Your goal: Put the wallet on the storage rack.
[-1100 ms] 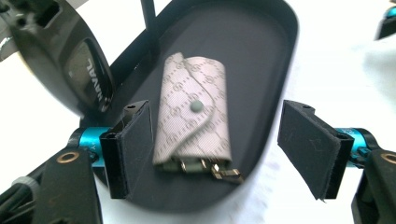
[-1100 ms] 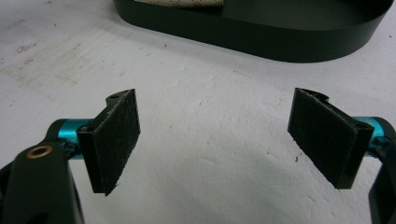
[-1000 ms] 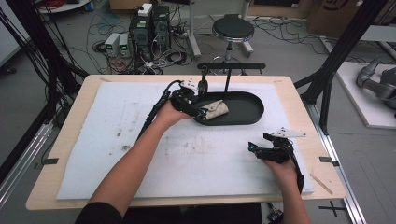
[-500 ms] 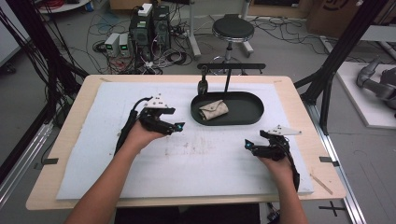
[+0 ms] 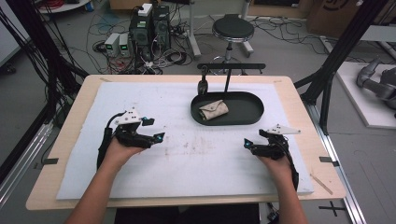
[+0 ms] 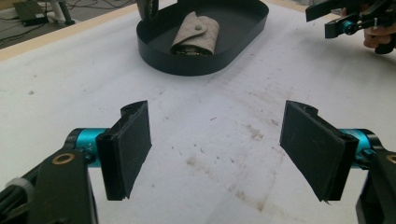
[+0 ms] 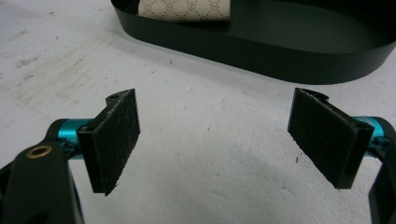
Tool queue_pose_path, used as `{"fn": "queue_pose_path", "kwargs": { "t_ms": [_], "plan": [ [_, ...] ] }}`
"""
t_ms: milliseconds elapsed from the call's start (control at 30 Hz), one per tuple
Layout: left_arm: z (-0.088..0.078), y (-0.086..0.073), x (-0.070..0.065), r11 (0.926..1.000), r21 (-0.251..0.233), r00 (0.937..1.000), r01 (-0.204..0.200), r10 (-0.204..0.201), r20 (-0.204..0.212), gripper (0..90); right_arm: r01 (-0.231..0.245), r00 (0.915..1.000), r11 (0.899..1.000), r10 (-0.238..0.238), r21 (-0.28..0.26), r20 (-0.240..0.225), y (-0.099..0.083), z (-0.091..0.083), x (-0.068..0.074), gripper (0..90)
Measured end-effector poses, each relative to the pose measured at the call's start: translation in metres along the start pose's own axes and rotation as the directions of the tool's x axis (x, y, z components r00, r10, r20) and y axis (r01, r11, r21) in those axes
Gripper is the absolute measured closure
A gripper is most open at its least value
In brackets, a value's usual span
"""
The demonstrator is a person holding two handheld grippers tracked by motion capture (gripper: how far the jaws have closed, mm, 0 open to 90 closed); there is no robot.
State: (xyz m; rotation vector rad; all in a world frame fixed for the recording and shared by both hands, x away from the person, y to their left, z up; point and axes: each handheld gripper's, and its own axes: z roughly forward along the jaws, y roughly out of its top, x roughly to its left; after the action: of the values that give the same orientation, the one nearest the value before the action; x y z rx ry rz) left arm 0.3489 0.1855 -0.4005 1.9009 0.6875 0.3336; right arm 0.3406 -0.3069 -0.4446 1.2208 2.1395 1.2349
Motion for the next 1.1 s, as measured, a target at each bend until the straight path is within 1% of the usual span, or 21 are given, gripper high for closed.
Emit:
{"fn": "queue_pose_path", "kwargs": {
  "t_ms": [133, 233, 400, 500, 567, 633, 700, 767, 833, 867, 933, 1000, 1100],
  "plan": [
    [-0.012, -0.007, 0.001, 0.9999, -0.004, 0.9998, 0.014, -0.014, -0.017, 23.8, -0.001, 1.0, 1.0, 0.001, -0.01, 0.002, 0.0, -0.002, 0.0, 17.3],
    [-0.021, -0.012, 0.0, 0.9996, -0.018, 0.9994, 0.022, -0.023, -0.026, 23.1, -0.001, 1.0, 1.0, 0.001, -0.011, 0.003, 0.0, -0.002, 0.0, 17.3],
    [-0.031, -0.022, 0.0, 0.9993, -0.026, 0.9988, 0.029, -0.03, -0.04, 22.7, -0.005, 1.0, 1.0, 0.005, -0.007, 0.001, 0.0, -0.002, 0.001, 17.3],
    [-0.038, -0.029, -0.001, 0.9992, -0.03, 0.9985, 0.028, -0.029, -0.047, 20.3, -0.003, 1.0, 1.0, 0.003, -0.018, -0.001, 0.0, -0.003, 0.0, 17.3],
    [-0.043, -0.034, 0.0, 0.9985, -0.041, 0.998, 0.036, -0.038, -0.05, 20.2, -0.004, 1.0, 1.0, 0.004, -0.022, -0.003, 0.0, -0.003, 0.0, 17.3],
    [-0.048, -0.043, 0.002, 0.9979, -0.042, 0.9971, 0.049, -0.051, -0.057, 19.7, -0.011, 0.9999, 1.0, 0.011, -0.027, -0.006, 0.0, -0.003, -0.001, 17.2],
    [-0.049, -0.049, 0.004, 0.9974, -0.04, 0.9958, 0.06, -0.063, -0.067, 19.6, -0.019, 0.9998, 1.0, 0.018, -0.024, -0.009, -0.001, -0.003, -0.001, 17.2],
    [-0.05, -0.055, 0.008, 0.9971, -0.043, 0.9948, 0.063, -0.066, -0.078, 19.6, -0.013, 0.9999, 1.0, 0.013, -0.023, -0.009, -0.001, -0.003, -0.001, 17.2],
    [-0.051, -0.061, 0.011, 0.9966, -0.033, 0.9925, 0.076, -0.078, -0.093, 19.4, -0.013, 0.9999, 1.0, 0.013, -0.019, -0.01, -0.001, -0.003, 0.0, 17.3],
    [-0.051, -0.064, 0.013, 0.9957, -0.033, 0.9908, 0.087, -0.09, -0.101, 19.4, -0.009, 0.9999, 1.0, 0.009, -0.022, -0.008, -0.001, -0.003, 0.0, 17.2],
    [-0.05, -0.066, 0.015, 0.995, -0.034, 0.9893, 0.094, -0.097, -0.109, 19.3, -0.008, 0.9999, 1.0, 0.008, -0.021, -0.01, -0.001, -0.003, 0.0, 17.2],
    [-0.049, -0.067, 0.016, 0.9945, -0.036, 0.9889, 0.098, -0.101, -0.109, 19.1, -0.007, 1.0, 1.0, 0.007, -0.012, -0.006, -0.002, -0.002, -0.001, 17.2],
    [-0.046, -0.067, 0.015, 0.995, -0.037, 0.9905, 0.093, -0.096, -0.098, 19.0, -0.005, 1.0, 1.0, 0.005, -0.004, -0.004, -0.002, 0.0, -0.001, 17.2]
  ]
}}
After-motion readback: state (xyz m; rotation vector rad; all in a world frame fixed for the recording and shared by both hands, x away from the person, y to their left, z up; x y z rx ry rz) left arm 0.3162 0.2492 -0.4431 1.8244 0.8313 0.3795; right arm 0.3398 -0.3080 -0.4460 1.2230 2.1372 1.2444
